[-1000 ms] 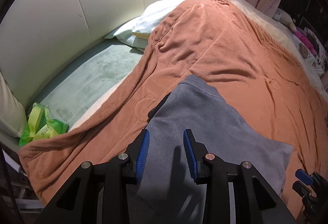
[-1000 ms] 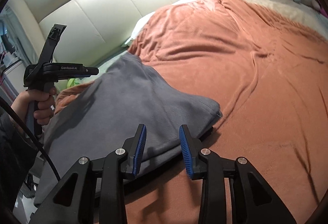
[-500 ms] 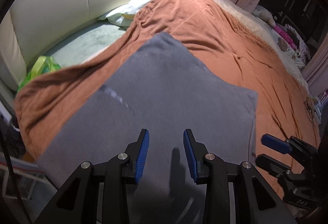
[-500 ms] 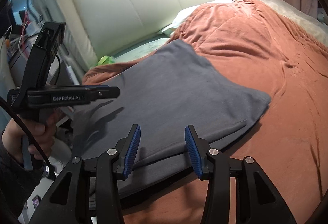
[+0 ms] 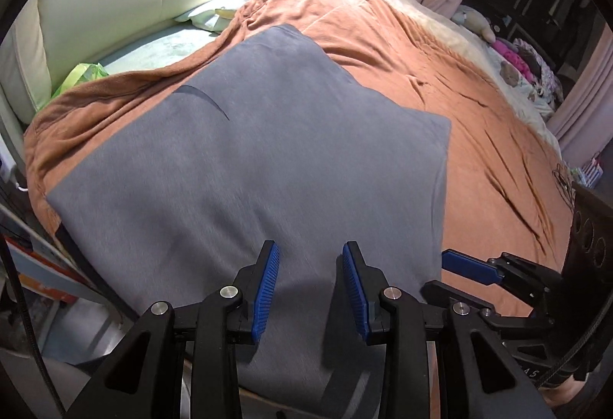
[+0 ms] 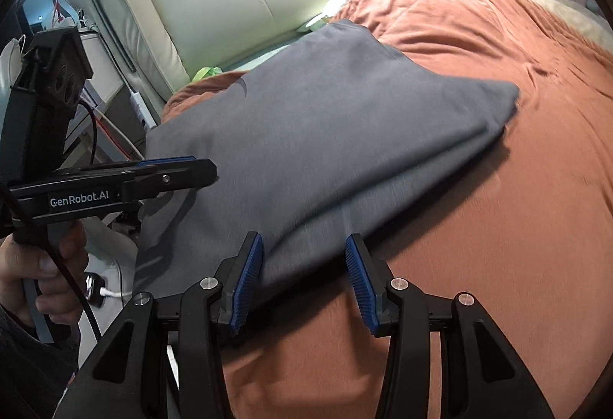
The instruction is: Fold small clothes
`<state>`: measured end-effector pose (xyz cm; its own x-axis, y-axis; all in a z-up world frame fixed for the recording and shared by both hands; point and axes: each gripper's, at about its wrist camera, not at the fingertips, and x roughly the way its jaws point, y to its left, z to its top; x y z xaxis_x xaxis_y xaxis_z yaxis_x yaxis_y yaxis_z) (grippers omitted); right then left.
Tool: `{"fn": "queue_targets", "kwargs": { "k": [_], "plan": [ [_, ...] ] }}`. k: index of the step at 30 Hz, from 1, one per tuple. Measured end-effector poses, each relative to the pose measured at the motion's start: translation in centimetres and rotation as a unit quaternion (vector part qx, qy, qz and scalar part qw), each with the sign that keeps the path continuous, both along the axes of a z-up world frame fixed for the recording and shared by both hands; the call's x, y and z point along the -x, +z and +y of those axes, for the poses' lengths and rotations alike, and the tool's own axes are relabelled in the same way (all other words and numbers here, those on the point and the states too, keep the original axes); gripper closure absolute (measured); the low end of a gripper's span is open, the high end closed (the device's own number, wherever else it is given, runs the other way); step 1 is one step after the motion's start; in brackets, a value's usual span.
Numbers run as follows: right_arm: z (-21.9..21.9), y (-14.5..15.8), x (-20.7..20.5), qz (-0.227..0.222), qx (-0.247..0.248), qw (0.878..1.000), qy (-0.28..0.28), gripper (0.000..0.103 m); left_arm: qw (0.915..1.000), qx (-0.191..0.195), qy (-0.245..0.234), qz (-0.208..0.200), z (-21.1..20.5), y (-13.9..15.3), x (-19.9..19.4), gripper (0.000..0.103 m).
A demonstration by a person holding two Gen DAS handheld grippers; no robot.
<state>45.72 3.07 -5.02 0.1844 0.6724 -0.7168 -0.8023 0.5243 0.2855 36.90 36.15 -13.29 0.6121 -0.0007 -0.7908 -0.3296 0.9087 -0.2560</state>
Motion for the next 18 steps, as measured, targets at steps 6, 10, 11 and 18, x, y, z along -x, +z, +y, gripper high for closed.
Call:
{"fn": "queue_targets", "kwargs": {
  "k": [6, 10, 11, 18],
  "plan": [
    [-3.9, 1.9, 0.8, 0.005, -0.006, 1.0, -0.029, 0.06, 0.9999, 0.009, -0.009, -0.004, -2.3, 0.2, 1.5, 0.066],
    [-7.3, 3.8, 1.6, 0.003, -0.015, 0.999, -0.047, 0.06, 0.9998, 0.009, -0.018, -0.001, -4.8, 0.5, 2.3, 0.067],
    [-8.4, 4.4, 1.7, 0.0, -0.018, 0.998, -0.052, 0.06, 0.9998, 0.011, -0.019, 0.0, -5.3, 0.5, 2.6, 0.067],
    [-15.1, 7.4, 3.8, -0.014, -0.04, 0.995, -0.087, 0.042, 0.9995, 0.025, -0.014, -0.01, -9.0, 2.4, 4.9, 0.067]
  ]
}}
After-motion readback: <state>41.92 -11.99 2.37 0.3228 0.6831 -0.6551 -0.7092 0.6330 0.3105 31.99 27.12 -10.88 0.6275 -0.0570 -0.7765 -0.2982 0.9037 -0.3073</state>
